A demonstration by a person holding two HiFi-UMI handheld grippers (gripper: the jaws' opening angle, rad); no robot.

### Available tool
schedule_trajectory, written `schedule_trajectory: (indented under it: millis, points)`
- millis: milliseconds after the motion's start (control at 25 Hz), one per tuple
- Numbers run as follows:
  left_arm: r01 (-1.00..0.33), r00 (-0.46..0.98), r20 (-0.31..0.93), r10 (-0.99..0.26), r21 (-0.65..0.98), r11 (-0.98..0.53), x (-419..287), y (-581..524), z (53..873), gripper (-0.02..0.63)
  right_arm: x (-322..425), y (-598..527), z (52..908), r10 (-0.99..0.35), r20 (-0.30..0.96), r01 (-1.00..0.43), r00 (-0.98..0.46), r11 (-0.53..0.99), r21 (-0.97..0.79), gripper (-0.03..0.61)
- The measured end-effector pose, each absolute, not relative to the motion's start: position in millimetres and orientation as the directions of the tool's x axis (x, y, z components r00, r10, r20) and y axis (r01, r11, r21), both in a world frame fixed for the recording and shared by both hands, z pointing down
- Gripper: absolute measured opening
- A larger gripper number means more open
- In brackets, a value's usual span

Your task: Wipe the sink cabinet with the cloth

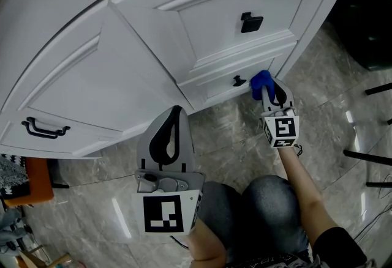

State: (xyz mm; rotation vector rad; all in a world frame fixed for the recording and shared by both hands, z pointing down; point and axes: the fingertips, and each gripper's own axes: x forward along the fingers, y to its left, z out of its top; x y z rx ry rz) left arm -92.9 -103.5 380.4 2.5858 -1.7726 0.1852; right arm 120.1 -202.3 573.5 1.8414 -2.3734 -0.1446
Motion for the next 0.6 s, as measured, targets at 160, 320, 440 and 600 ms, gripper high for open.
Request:
schedule_trajectory:
  millis: [160,320,440,600]
  points:
    - [-0.927,0.363,0.098,-0.926,-0.061,-0.370,-90,-105,381,0.005,125,-201,573,-0.972,0.049,-0.955,-0.231,0.236,0.177,0.058]
    - [-0.926,0.368,0.101,-0.924,-0.054,-0.374,-89,-107,384,0.005,136,-201,572,-0.978,0.054,-0.962,-0.204,0.210,0.174,0.058]
    - [-0.927,0.367,0.098,-0.925,-0.047,-0.372,-91,-109,385,0.005,149,-202,572,-0.985,0.060,-0.971,-0.164,0.172,0.168,0.058]
    - [-0.922,0.378,0.096,-0.921,-0.052,-0.384,-90,-111,387,0.005,173,-207,575,-0.994,0.073,-0.985,-0.087,0.097,0.140,0.058]
